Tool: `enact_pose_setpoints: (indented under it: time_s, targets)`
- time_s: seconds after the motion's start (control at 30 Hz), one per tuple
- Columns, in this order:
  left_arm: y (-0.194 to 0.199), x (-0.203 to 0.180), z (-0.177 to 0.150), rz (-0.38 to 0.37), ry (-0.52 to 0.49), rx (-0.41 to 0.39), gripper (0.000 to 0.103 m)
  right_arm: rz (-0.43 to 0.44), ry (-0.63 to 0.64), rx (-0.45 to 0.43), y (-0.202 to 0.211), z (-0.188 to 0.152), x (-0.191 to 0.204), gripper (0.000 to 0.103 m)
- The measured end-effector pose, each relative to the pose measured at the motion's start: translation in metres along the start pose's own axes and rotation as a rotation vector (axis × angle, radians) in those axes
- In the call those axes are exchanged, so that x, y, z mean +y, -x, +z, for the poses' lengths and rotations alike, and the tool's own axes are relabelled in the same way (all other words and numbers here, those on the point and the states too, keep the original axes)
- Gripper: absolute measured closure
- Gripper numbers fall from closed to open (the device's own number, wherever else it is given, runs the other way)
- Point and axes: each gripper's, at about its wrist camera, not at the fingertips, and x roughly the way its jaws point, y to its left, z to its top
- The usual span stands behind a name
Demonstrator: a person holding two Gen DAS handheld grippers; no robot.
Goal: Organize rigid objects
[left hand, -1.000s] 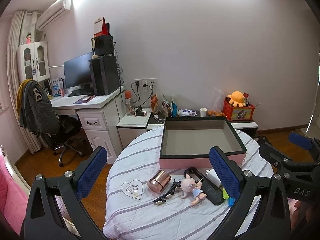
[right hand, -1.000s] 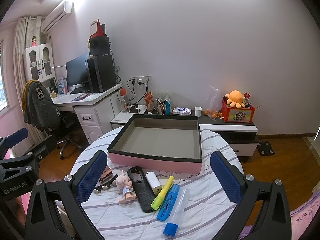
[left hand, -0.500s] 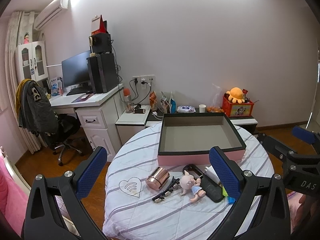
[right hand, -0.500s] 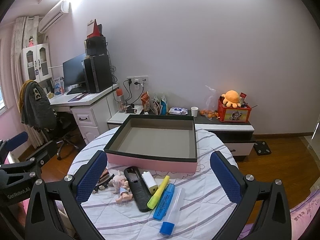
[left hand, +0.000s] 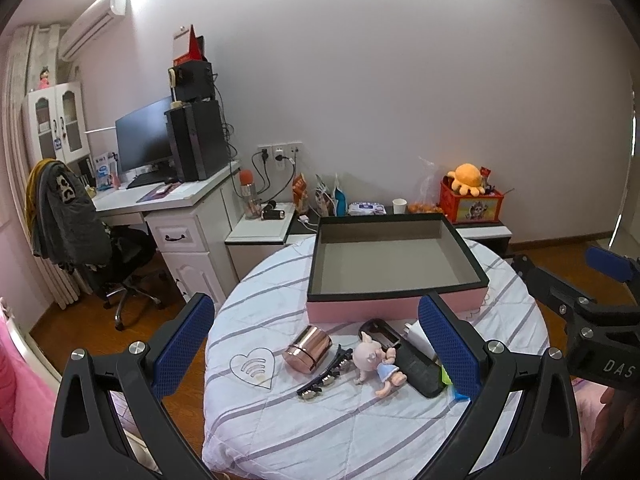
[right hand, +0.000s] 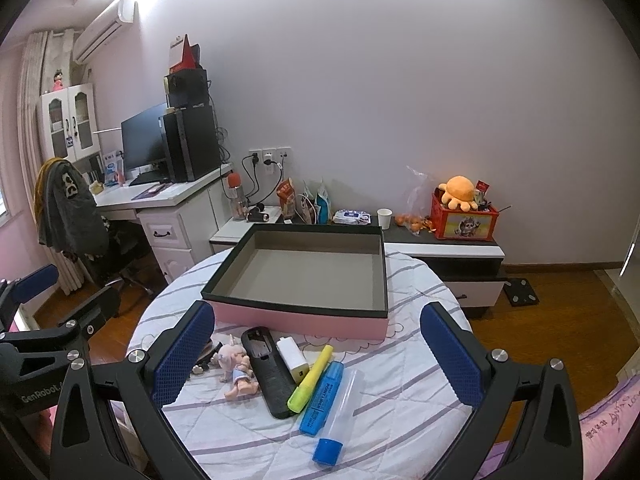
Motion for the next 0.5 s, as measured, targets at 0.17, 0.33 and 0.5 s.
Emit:
enact_pose_setpoints:
  time_s: [0.17,0.33,0.5]
  targets:
    - [-0.007,-0.006,-0.005,-0.007,-0.017,0.033,0.000,-0.009,-0.011,0.029,-0.006,-0.008,-0.004,0.000]
    - [-0.007,-0.009,-0.004,-0.009,-0.032,0.044,0.000,-0.014,-0.013,0.047,-0.008,-0.013,-0.006,0.000]
    - [-0.009,-0.009,0.001,-0.004,-0.031,0.044,0.000,-0.013,-0.014,0.036,-0.004,-0.011,-0.006,0.000]
